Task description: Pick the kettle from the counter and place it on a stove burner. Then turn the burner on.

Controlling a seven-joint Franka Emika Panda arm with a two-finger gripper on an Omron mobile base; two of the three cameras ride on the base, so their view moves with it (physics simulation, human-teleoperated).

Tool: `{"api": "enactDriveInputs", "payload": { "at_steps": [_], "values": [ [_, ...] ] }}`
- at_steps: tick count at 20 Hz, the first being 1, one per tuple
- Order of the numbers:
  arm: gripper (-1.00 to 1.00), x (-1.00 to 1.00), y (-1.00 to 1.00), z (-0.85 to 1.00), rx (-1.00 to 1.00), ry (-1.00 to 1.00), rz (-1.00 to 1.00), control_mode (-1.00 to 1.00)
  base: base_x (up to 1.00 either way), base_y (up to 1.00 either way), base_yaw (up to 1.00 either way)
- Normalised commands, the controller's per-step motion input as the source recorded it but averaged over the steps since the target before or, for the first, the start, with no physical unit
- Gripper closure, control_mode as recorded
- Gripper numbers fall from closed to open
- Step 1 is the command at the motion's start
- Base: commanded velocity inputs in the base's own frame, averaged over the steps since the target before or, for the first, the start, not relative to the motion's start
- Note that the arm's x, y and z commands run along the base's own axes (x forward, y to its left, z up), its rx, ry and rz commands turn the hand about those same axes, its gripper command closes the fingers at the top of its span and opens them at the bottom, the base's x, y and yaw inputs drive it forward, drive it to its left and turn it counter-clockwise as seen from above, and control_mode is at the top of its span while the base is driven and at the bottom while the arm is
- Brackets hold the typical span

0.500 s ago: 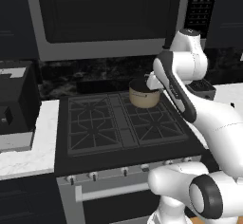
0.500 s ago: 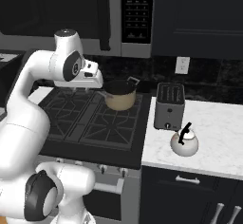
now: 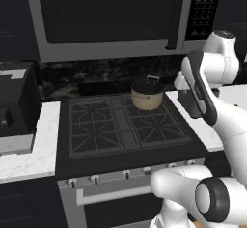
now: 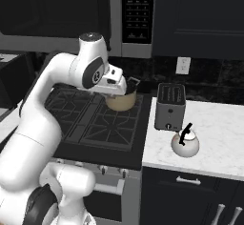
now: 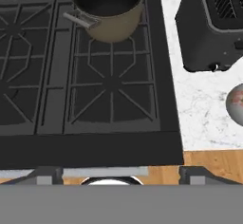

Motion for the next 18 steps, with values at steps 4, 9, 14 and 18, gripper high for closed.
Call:
{"api": "enactDriveInputs", "payload": {
  "at_steps": [4, 9, 14, 18],
  "values": [
    [-1.0, -0.37, -1.0, 0.0, 0.03, -0.08, -0.23, -1.0, 0.0, 0.0, 0.0],
    [-1.0, -0.25, -1.0, 0.0, 0.0, -0.03, -0.23, -1.0, 0.0, 0.0, 0.0],
    [-1.0, -0.08, -1.0, -0.02, 0.0, 0.0, -0.21, -1.0, 0.0, 0.0, 0.0],
    [-1.0, 0.04, -1.0, -0.27, 0.0, 0.0, -0.15, -1.0, 0.0, 0.0, 0.0]
  ]
}}
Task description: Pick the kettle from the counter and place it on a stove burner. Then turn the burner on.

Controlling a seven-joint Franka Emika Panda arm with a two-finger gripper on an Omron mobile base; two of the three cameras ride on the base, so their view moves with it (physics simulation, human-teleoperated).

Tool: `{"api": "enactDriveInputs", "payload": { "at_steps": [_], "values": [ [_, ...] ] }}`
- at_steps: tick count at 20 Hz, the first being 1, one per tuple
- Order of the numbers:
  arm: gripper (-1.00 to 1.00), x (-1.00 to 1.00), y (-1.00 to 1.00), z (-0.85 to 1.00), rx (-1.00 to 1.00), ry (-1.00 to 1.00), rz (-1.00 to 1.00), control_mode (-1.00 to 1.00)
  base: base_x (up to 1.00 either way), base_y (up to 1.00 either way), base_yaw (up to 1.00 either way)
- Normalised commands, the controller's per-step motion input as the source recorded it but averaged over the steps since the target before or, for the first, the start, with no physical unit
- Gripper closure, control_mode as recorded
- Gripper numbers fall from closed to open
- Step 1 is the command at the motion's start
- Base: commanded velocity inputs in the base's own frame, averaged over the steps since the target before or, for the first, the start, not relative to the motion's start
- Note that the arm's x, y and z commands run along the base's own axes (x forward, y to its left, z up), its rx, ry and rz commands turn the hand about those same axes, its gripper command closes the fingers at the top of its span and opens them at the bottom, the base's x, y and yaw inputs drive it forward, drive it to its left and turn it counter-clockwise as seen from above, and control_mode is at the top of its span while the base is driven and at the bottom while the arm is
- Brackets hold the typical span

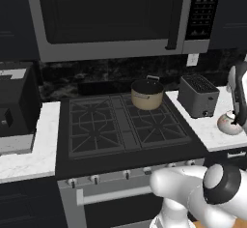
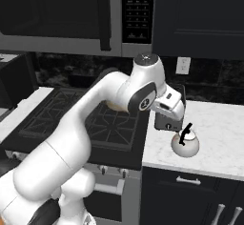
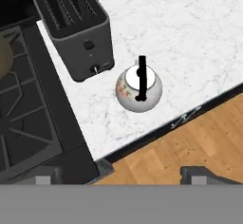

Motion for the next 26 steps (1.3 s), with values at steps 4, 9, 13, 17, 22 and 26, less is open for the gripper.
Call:
{"api": "enactDriveInputs", "payload": {
  "at_steps": [4, 9, 13, 17, 22, 26],
  "values": [
    [-1.0, 0.19, -1.0, -0.63, 0.02, 0.0, -0.03, -1.0, 0.0, 0.0, 0.0],
    [-1.0, 0.3, -0.73, -0.66, 0.0, 0.01, 0.0, -1.0, 0.0, 0.0, 0.0],
    [-1.0, 0.23, -0.08, -0.51, 0.0, 0.07, 0.0, -1.0, 0.0, 0.0, 0.0],
    [-1.0, 0.36, 0.0, -0.3, 0.03, 0.09, 0.0, -1.0, 0.0, 0.0, 0.0],
    [-1.0, 0.44, 0.0, -0.07, 0.02, 0.03, 0.0, -1.0, 0.0, 0.0, 0.0],
    [-1.0, 0.33, -0.01, -0.05, 0.03, 0.01, 0.0, -1.0, 0.0, 0.0, 0.0]
  ]
}}
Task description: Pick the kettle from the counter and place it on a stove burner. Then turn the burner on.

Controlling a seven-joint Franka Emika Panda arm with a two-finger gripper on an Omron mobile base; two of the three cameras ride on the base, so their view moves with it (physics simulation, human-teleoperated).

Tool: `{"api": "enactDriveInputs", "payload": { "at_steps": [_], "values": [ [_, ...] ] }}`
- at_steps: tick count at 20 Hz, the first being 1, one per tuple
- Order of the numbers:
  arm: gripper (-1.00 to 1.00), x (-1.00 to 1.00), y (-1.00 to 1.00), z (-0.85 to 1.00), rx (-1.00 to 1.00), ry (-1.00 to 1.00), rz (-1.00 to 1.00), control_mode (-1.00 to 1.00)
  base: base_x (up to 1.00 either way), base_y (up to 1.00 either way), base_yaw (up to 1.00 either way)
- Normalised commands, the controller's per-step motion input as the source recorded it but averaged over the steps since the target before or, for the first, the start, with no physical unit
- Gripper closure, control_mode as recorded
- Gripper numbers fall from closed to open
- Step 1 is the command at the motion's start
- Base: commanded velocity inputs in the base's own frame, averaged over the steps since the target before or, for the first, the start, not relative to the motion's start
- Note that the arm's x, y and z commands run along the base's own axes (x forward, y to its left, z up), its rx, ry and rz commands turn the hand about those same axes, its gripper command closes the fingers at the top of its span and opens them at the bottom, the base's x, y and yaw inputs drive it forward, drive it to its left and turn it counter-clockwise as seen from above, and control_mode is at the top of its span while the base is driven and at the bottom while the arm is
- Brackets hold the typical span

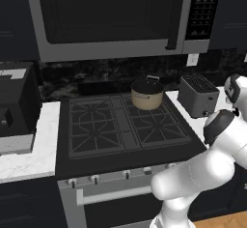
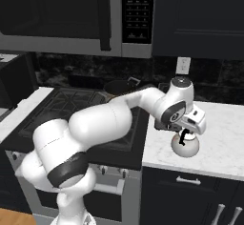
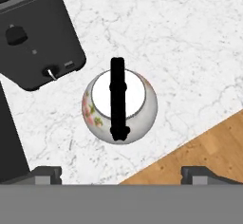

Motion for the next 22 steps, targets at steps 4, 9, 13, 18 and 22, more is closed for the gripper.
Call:
{"api": "enactDriveInputs", "payload": {
  "at_steps": [4, 9, 13, 18, 22],
  "values": [
    [-1.0, 0.03, -0.03, -0.21, 0.0, 0.04, 0.0, -1.0, 0.0, 0.0, 0.0],
    [-1.0, 0.14, 0.0, -0.43, 0.0, 0.0, 0.0, -1.0, 0.0, 0.0, 0.0],
    [-1.0, 0.16, -0.03, -0.29, 0.0, -0.04, 0.0, -1.0, 0.0, 0.0, 0.0],
    [-1.0, 0.18, -0.1, -0.18, 0.0, -0.1, 0.0, -1.0, 0.0, 0.0, 0.0],
    [-1.0, 0.24, -0.11, -0.05, 0.0, -0.02, 0.0, -1.0, 0.0, 0.0, 0.0]
  ]
}}
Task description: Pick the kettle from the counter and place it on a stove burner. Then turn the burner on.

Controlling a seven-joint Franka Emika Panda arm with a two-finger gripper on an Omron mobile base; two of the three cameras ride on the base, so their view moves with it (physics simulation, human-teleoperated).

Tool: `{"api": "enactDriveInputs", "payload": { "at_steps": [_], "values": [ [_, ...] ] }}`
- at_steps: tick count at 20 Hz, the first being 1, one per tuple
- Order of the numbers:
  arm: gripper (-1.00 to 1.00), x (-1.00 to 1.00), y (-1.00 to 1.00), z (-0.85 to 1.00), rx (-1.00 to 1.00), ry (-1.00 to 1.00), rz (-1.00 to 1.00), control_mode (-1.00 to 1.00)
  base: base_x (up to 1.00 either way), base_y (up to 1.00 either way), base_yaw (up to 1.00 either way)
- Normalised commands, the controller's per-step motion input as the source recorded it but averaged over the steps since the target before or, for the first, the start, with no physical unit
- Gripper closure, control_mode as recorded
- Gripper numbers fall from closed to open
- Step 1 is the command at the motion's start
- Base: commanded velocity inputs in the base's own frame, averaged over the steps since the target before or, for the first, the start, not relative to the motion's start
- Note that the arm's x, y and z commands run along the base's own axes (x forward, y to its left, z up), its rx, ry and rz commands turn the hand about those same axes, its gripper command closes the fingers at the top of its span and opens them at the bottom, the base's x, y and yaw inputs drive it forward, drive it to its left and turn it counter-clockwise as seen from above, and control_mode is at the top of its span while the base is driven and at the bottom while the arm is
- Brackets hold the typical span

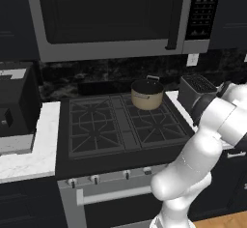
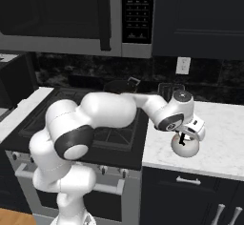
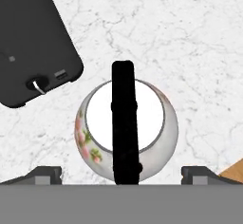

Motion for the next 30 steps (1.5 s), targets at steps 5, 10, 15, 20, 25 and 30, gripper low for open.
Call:
{"api": "enactDriveInputs", "payload": {
  "at_steps": [5, 10, 15, 20, 25, 30],
  "values": [
    [1.0, 0.21, -0.02, -0.15, -0.02, 0.0, 0.0, -1.0, 0.0, 0.0, 0.0],
    [1.0, 0.15, 0.0, -0.33, -0.09, -0.02, 0.01, -1.0, 0.0, 0.0, 0.0],
    [1.0, -0.09, 0.0, -0.03, 0.01, -0.13, 0.02, -1.0, 0.0, 0.0, 0.0],
    [1.0, -0.64, 0.03, 0.82, 0.2, -0.37, 0.0, -1.0, 0.0, 0.0, 0.0],
    [1.0, -0.82, 0.76, 0.53, 0.09, -0.16, 0.01, -1.0, 0.0, 0.0, 0.0],
    [1.0, -0.77, 1.0, 0.63, 0.05, -0.06, 0.0, -1.0, 0.0, 0.0, 0.0]
  ]
}}
